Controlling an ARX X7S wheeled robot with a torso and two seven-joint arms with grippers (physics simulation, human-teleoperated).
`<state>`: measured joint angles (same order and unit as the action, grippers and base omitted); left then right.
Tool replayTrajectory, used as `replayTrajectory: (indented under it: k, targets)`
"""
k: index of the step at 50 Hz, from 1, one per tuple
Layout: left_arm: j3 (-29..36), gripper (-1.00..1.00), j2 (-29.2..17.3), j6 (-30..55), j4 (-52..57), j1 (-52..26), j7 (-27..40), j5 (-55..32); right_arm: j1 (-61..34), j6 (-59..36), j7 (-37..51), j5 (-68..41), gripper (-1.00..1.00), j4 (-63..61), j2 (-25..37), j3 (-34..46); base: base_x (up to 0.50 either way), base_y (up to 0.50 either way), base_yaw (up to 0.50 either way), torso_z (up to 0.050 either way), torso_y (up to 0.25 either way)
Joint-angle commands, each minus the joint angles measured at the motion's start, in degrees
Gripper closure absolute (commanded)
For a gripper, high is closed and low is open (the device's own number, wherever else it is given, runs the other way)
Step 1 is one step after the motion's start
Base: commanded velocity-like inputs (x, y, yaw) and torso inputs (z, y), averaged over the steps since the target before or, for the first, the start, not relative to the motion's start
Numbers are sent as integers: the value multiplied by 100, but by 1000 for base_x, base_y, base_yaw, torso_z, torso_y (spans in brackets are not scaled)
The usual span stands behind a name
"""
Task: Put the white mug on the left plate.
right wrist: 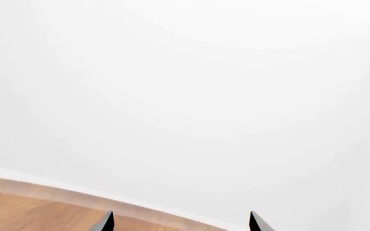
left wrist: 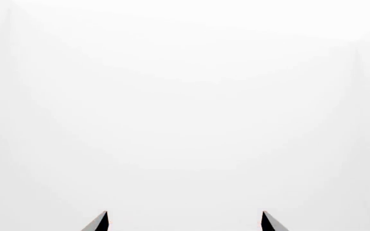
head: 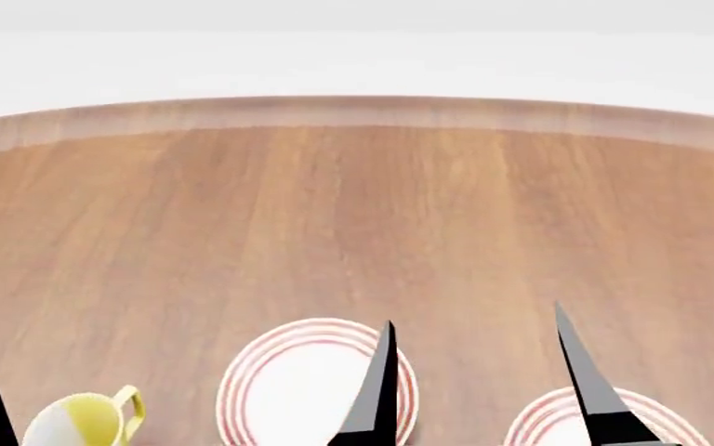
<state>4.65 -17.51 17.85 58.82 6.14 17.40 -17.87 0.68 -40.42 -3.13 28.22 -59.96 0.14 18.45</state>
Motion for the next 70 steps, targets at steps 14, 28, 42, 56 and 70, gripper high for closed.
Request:
replayTrajectory:
  k: [14, 28, 42, 56, 70]
  targets:
    - [120, -100, -219, -105, -3, -12, 222, -95, -3, -38, -70, 142, -100, 1, 5, 90, 0, 500, 0, 0, 0]
    - [190, -100, -330, -197, -43, -19, 339, -136, 285, 773, 280, -281, -100, 3, 18, -162, 0, 214, -107, 0, 0]
    - [266, -100, -441, -207, -26, -65, 467, -186, 301, 852, 275, -322, -100, -1, 2, -200, 0, 0, -500, 0, 0]
    - [337, -100, -564, -238, -8, -86, 595, -239, 329, 913, 257, -350, -100, -1, -1, -239, 0, 0, -500, 0, 0]
    - [419, -100, -691, -253, 12, -123, 723, -293, 341, 946, 252, -338, -100, -2, -6, -235, 0, 0, -500, 0, 0]
